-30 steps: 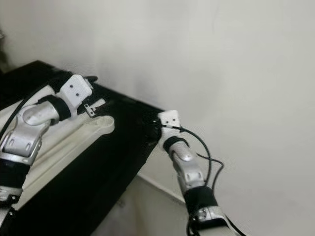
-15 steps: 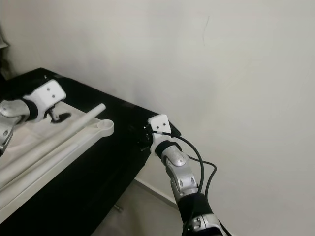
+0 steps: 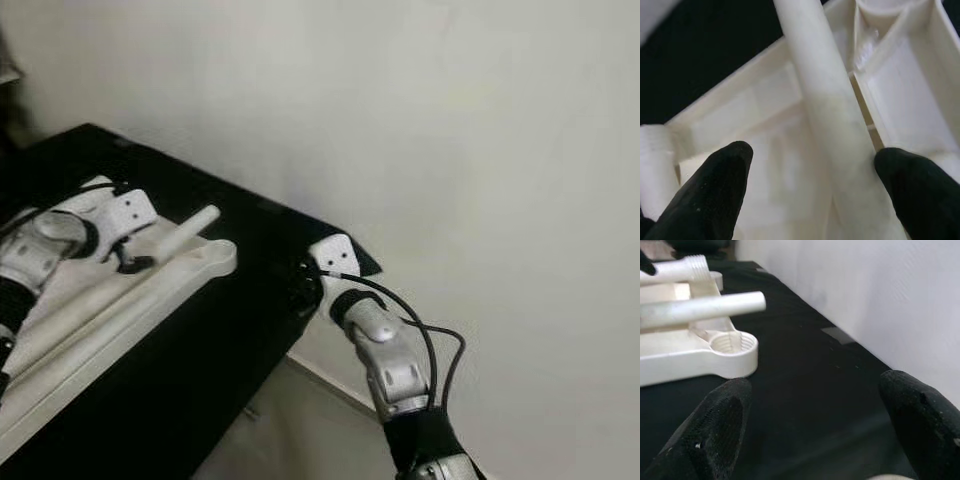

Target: Building children table

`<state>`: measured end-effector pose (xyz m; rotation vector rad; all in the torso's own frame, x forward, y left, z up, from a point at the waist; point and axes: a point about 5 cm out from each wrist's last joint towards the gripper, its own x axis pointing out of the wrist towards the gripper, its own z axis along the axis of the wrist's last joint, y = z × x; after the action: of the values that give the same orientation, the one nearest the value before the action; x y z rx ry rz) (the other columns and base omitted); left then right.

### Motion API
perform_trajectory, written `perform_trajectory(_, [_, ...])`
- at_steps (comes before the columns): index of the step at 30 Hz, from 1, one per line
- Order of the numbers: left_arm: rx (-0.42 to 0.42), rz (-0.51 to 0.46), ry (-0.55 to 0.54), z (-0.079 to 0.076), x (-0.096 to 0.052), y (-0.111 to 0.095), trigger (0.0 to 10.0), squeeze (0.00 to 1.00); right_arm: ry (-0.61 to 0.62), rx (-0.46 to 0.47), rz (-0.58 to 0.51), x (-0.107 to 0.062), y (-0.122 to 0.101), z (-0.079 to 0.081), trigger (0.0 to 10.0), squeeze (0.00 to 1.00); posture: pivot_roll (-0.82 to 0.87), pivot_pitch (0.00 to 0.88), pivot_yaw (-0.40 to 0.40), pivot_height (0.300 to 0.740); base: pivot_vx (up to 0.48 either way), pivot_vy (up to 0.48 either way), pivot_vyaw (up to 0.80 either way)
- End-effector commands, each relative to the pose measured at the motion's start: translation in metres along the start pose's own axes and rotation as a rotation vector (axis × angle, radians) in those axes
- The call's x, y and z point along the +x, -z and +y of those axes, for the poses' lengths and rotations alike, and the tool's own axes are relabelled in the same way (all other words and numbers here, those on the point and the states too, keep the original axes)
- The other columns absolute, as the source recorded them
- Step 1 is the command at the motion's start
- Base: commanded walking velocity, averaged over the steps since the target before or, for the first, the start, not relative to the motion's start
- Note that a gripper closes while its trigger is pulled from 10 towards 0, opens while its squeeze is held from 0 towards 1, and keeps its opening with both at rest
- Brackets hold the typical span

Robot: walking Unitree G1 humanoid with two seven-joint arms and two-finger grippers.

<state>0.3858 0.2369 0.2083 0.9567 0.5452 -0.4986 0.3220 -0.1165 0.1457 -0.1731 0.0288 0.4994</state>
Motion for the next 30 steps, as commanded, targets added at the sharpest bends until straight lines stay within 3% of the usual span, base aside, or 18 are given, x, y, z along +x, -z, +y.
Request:
perform_trajectory(1, [0.0, 0.087, -0.006, 0.009, -0.006, 0.009, 10.0, 0.0, -0.009, -0.01, 0.015, 0.0, -0.001, 0.001, 10.0, 0.0, -0.21, 0.087, -0.027, 0.74, 0.0, 0.0, 0.0])
perform_trajectory(9, [0.004, 0.152, -0.027, 0.019, -0.01, 0.012, 10.0, 0.0, -0.006, -0.009, 0.027, 0.001, -0.004, 0.002, 10.0, 0.0, -0.2, 0.078, -0.027, 0.74, 0.0, 0.0, 0.0])
perform_trajectory(12, [-0.101, 0.206, 0.05, 0.01, -0.009, 0.029, 10.0, 0.0, -0.014, -0.003, 0.033, 0.002, -0.005, 0.006, 10.0, 0.0, -0.19, 0.065, -0.027, 0.74, 0.0, 0.0, 0.0])
perform_trajectory(19, [-0.211, 0.235, 0.105, -0.002, -0.005, 0.042, 10.0, 0.0, -0.017, 0.001, 0.031, 0.003, -0.008, 0.006, 10.0, 0.0, -0.19, 0.065, -0.027, 0.74, 0.0, 0.0, 0.0])
perform_trajectory(24, [-0.237, 0.243, 0.117, -0.005, -0.003, 0.045, 10.0, 0.0, -0.014, 0.0, 0.032, 0.003, -0.009, 0.006, 10.0, 0.0, -0.2, 0.066, -0.031, 0.74, 0.0, 0.0, 0.0])
perform_trajectory(25, [-0.251, 0.248, 0.126, -0.007, -0.002, 0.047, 8.1, 0.0, -0.012, 0.0, 0.033, 0.003, -0.009, 0.005, 10.0, 0.0, -0.2, 0.066, -0.031, 0.74, 0.0, 0.0, 0.0])
perform_trajectory(26, [-0.264, 0.249, 0.136, -0.008, -0.002, 0.048, 0.0, 0.0, -0.01, 0.0, 0.035, 0.003, -0.009, 0.004, 10.0, 0.0, -0.2, 0.066, -0.034, 0.74, 0.0, 0.0, 0.0])
perform_trajectory(30, [-0.272, 0.256, 0.16, -0.011, -0.001, 0.05, 0.0, 0.0, -0.009, 0.0, 0.037, 0.003, -0.01, 0.004, 10.0, 0.0, -0.2, 0.063, -0.036, 0.74, 0.0, 0.0, 0.0])
